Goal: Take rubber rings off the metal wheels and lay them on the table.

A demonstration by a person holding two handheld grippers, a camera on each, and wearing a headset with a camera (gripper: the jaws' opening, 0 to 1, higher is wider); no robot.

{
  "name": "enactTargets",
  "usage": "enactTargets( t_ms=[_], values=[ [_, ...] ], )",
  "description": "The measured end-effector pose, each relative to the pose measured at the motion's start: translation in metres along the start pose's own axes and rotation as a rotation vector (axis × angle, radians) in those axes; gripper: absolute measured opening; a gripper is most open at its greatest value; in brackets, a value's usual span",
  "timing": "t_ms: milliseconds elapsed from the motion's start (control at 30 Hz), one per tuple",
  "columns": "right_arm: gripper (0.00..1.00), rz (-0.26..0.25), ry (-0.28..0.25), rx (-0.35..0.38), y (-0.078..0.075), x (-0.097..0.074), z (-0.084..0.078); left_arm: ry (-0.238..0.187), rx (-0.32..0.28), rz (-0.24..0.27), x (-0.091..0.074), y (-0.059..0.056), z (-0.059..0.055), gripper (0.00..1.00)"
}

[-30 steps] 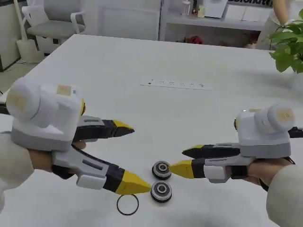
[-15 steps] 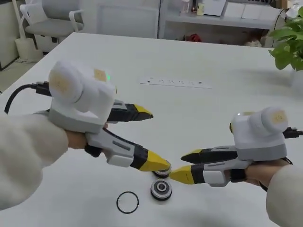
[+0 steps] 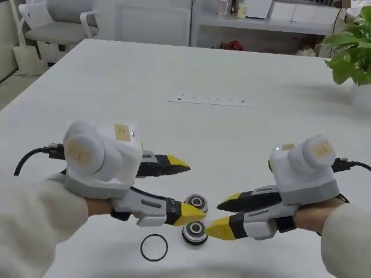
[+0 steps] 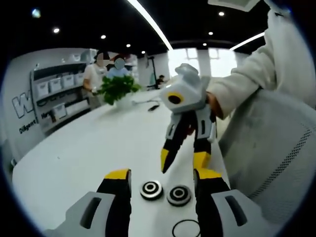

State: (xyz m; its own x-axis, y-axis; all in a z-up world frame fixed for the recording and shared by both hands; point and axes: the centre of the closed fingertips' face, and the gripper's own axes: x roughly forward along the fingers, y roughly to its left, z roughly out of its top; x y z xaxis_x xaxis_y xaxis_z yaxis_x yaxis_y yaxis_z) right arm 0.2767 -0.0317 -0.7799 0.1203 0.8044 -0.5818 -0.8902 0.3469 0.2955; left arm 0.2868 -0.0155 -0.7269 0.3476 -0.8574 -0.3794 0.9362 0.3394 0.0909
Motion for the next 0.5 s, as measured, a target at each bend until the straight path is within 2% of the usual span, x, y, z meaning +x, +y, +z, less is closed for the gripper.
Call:
enactTargets(
  t_ms=[133,267,367,500],
  values=[
    [0.39,0.0,0.035,-0.02,0.001,0.003,-0.007,0.034,0.007,-0.023,0.004,-0.007,-0.013,0.51],
    [0.39,0.005,0.052,-0.031,0.003,0.007,-0.011,0.036,-0.041,-0.037,0.006,-0.008,-0.024,0.45],
    [0.39,0.009,0.065,-0.035,0.003,0.009,-0.014,0.044,-0.05,-0.032,0.008,-0.008,-0.029,0.43],
    [0.38,0.006,0.074,-0.044,0.003,0.011,-0.016,0.06,-0.054,-0.044,0.013,-0.013,-0.036,0.4]
  ],
)
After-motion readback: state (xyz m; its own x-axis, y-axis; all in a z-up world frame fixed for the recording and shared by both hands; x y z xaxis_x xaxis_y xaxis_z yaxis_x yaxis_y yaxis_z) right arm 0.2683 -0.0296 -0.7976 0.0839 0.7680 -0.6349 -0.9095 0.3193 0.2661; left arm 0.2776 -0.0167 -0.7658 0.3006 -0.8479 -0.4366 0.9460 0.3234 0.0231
